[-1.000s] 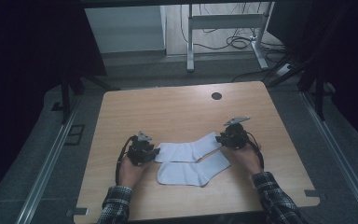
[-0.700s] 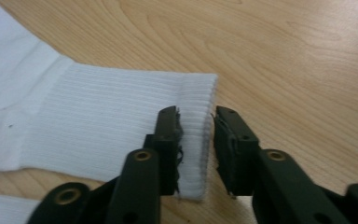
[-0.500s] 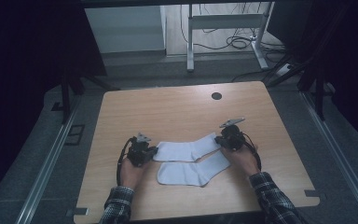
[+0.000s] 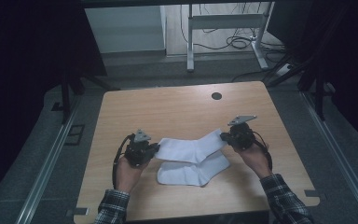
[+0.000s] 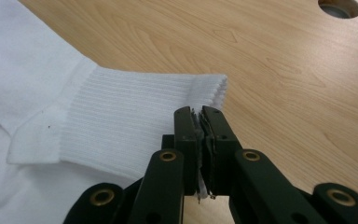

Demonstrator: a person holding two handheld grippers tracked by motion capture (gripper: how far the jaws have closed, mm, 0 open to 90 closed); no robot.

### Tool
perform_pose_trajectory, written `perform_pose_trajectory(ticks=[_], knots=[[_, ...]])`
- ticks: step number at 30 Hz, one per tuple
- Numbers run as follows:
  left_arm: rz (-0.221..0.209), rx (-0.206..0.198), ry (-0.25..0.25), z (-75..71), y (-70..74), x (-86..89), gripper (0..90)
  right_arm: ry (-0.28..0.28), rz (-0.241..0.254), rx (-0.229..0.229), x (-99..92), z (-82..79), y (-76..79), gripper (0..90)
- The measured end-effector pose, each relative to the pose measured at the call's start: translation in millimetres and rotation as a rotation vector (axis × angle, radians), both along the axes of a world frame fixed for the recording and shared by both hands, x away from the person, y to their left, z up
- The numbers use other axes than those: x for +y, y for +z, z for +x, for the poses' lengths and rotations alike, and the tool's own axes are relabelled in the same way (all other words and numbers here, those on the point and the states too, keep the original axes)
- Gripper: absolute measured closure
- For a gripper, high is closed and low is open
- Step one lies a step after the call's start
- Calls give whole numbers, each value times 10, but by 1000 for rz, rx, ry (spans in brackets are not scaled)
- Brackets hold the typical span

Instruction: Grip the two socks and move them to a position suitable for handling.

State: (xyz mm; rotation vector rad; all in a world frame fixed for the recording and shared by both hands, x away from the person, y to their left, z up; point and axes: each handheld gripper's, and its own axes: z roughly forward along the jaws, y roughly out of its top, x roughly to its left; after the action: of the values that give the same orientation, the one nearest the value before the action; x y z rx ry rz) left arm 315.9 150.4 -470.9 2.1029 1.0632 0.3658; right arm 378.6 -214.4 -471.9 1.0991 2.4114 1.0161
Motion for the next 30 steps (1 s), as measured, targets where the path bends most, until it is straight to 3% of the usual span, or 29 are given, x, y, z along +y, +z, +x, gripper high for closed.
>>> perform_pose_trajectory(ticks=[5, 13, 21, 25, 27, 28, 29, 30], knots=[[11, 4, -28, -177, 53, 11, 845, 37, 1, 9, -42, -182, 98, 844], [19, 35, -65, -469, -77, 2, 844, 90, -20, 43, -50, -441, 40, 844], [56, 46, -58, -494, -300, -67, 842, 96, -48, 93, -34, -471, -196, 841], [108, 38, -56, -486, -391, -111, 835, 93, -68, 108, -26, -432, -312, 832], [119, 41, -50, -480, -444, -134, 783, 86, -82, 110, -24, -415, -365, 813], [132, 35, -41, -479, -460, -142, 731, 80, -83, 112, -27, -412, -381, 786], [133, 22, -28, -480, -467, -143, 622, 72, -82, 105, -42, -413, -381, 726], [125, 14, -20, -479, -459, -133, 594, 70, -84, 94, -49, -419, -366, 703]])
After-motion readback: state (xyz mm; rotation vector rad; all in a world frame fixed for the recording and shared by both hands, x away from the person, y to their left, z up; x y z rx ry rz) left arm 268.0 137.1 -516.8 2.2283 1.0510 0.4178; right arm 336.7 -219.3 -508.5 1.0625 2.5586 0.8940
